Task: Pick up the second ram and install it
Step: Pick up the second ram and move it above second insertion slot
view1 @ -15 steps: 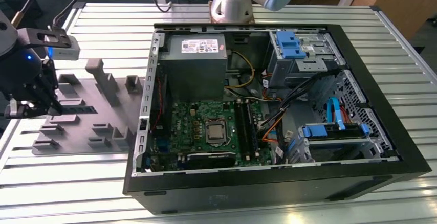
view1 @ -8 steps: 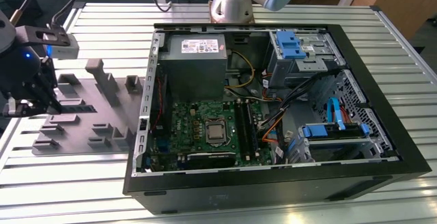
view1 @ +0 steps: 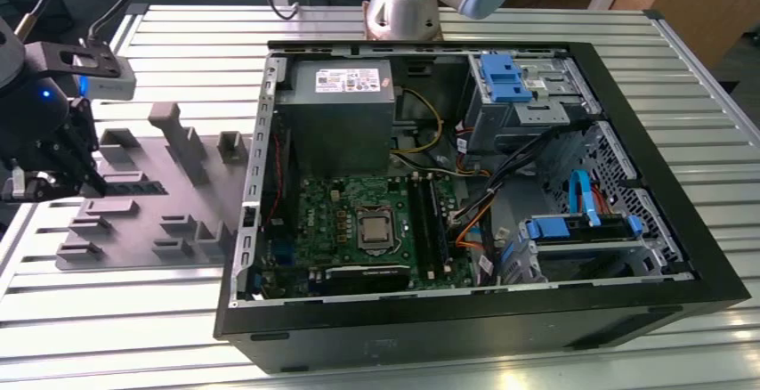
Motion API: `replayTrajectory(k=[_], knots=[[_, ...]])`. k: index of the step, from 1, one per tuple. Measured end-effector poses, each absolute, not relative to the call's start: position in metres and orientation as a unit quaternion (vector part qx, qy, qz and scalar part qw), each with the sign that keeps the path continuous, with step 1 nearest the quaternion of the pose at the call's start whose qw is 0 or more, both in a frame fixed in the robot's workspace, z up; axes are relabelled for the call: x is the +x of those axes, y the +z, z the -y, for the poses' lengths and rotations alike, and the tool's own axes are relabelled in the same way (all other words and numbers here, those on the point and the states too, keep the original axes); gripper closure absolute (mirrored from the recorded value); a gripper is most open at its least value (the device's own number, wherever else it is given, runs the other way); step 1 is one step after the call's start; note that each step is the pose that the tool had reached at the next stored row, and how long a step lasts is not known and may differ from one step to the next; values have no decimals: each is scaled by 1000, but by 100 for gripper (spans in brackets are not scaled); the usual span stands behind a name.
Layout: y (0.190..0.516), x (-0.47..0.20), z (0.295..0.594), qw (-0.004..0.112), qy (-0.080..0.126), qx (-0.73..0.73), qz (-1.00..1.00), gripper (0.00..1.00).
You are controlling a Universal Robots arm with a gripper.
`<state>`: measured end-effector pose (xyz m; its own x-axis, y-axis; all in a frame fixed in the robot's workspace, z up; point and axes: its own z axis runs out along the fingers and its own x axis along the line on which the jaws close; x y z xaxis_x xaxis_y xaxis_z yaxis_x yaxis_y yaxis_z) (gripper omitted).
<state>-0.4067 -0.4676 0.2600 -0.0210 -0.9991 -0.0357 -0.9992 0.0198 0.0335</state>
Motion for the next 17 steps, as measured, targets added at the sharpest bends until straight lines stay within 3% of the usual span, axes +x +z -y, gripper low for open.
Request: replayTrajectory(k=[17], knots=[[270, -407, 467, 1, 24, -700, -714, 86]])
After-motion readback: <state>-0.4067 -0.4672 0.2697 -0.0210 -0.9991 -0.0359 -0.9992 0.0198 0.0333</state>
